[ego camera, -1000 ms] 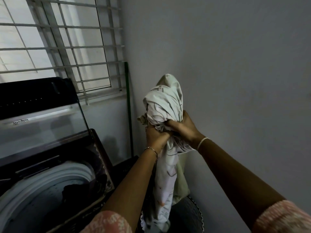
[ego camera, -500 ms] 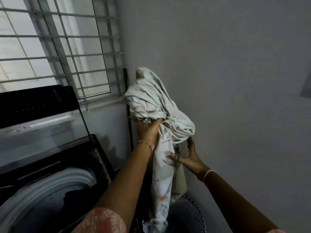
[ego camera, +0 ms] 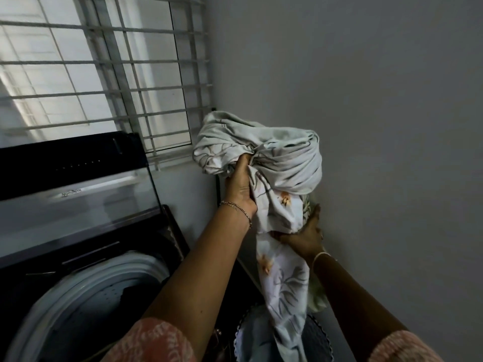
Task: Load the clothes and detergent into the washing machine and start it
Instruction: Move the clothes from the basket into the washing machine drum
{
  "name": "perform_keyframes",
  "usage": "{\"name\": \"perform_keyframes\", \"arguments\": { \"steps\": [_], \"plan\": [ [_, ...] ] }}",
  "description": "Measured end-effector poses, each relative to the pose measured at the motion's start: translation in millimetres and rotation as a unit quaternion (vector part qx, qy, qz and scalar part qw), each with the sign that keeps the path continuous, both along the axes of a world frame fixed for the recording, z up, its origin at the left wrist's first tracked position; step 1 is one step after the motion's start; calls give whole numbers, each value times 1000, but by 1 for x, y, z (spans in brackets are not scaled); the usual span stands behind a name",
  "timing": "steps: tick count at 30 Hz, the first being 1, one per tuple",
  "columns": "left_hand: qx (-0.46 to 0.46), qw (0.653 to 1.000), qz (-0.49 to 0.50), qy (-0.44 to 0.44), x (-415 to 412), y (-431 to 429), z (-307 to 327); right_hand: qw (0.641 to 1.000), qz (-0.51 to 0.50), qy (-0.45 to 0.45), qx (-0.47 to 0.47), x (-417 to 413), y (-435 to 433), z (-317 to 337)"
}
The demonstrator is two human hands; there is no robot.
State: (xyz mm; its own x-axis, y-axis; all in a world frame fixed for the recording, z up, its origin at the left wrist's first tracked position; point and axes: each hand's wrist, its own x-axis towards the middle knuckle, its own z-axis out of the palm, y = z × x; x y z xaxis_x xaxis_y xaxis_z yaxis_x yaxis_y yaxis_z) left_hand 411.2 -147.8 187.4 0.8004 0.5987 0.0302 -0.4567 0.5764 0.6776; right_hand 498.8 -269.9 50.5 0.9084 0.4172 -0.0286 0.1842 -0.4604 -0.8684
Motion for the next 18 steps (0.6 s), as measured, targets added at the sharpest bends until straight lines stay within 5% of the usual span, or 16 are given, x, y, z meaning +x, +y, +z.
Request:
{"name": "perform_keyframes", "arguments": {
  "steps": [9, 15, 18],
  "plan": [
    [-58, 996, -62, -41, -19, 14, -4, 1000, -4, -12, -12, 3, -10, -7],
    [-16, 996, 63, 52, -20, 40, -30, 989, 3, 29, 148, 8, -17, 5],
    [19, 984, 130, 124, -19, 52, -45, 988, 26, 5, 153, 14, -15, 18]
  ]
}}
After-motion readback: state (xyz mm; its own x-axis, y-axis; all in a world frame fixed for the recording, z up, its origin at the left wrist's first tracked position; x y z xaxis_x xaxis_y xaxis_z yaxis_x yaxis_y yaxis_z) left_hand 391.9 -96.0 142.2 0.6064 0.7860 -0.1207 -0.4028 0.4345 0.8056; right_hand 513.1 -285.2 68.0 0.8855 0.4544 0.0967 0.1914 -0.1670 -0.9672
